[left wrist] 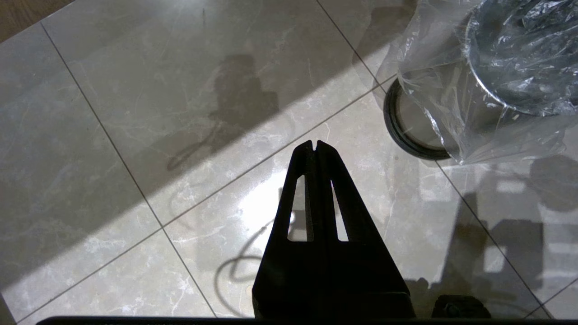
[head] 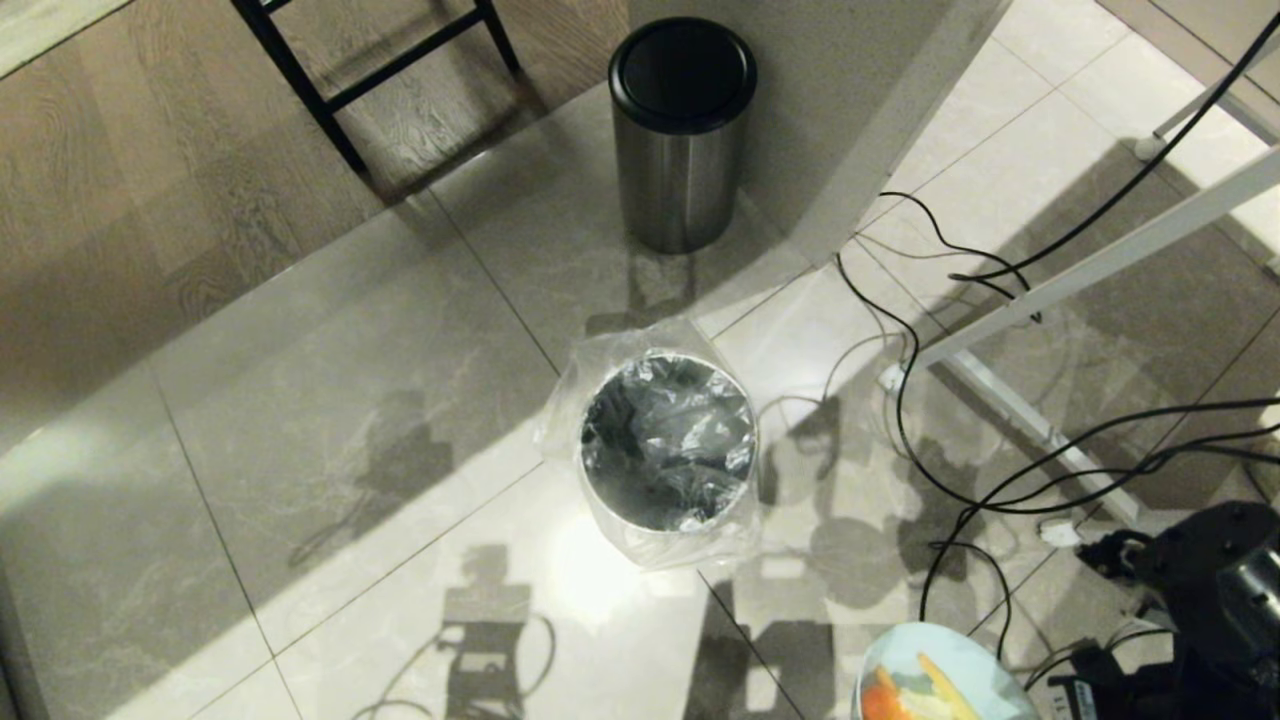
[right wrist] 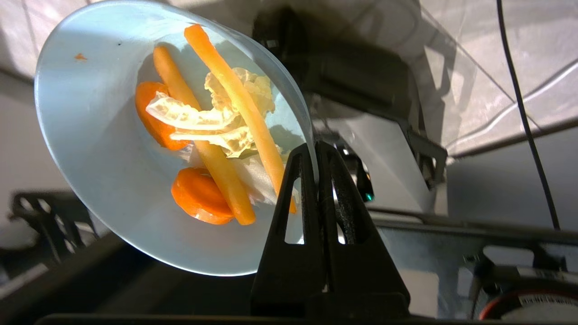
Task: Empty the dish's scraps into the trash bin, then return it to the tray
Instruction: Move the bowl over the trash can
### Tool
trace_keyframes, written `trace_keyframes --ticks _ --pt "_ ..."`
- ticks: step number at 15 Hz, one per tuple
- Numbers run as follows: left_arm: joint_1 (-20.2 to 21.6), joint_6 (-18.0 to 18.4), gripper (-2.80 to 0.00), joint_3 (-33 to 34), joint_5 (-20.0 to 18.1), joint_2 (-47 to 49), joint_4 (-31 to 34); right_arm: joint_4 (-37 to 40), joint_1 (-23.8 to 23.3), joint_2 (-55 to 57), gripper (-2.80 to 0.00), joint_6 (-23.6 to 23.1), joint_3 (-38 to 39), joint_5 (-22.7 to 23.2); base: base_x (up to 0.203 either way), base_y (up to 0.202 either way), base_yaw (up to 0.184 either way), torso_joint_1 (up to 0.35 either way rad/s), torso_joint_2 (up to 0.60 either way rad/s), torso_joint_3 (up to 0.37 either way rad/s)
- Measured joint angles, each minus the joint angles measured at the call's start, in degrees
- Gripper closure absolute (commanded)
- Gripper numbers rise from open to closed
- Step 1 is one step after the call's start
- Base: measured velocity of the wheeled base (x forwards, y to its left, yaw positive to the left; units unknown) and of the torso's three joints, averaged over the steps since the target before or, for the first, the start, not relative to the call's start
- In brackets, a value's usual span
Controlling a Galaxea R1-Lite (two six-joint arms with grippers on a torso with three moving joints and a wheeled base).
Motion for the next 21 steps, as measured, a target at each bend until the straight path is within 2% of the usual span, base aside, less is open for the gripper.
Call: trace_keyframes --ticks 5,7,9,12,15,18,21 --pt "0.0 -0.02 0.0 0.0 0.01 0.0 0.0 -0.11 -10.34 6.24 0.0 -7.11 -10.13 0.0 0.0 0.0 0.0 0.0 0.0 0.0" --pt "0.0 0.0 0.0 0.0 0.01 0.0 0.0 -0.08 -13.8 9.98 0.0 -8.53 -16.01 -0.06 0.0 0.0 0.0 0.0 0.0 0.0" --pt "0.0 -0.01 0.0 0.0 0.01 0.0 0.0 0.4 -15.32 13.8 0.0 -9.0 -22.08 -1.86 0.0 0.0 0.0 0.0 0.0 0.0" --pt "0.0 -0.01 0.0 0.0 0.01 0.0 0.01 1.97 -15.08 19.55 0.0 -9.7 -31.39 -6.48 0.0 0.0 0.0 0.0 0.0 0.0" --pt "0.0 0.0 0.0 0.0 0.0 0.0 0.02 6.56 -13.54 23.95 0.0 -9.83 -42.94 -8.03 0.0 0.0 0.0 0.0 0.0 0.0" --pt "0.0 -0.02 0.0 0.0 0.01 0.0 0.02 12.83 -10.47 28.39 0.0 -9.93 -56.09 -11.42 0.0 0.0 0.0 0.0 0.0 0.0" --pt "0.0 -0.02 0.0 0.0 0.0 0.0 0.02 16.67 -5.53 33.59 0.0 -11.91 -66.66 -17.01 0.0 0.0 0.0 0.0 0.0 0.0"
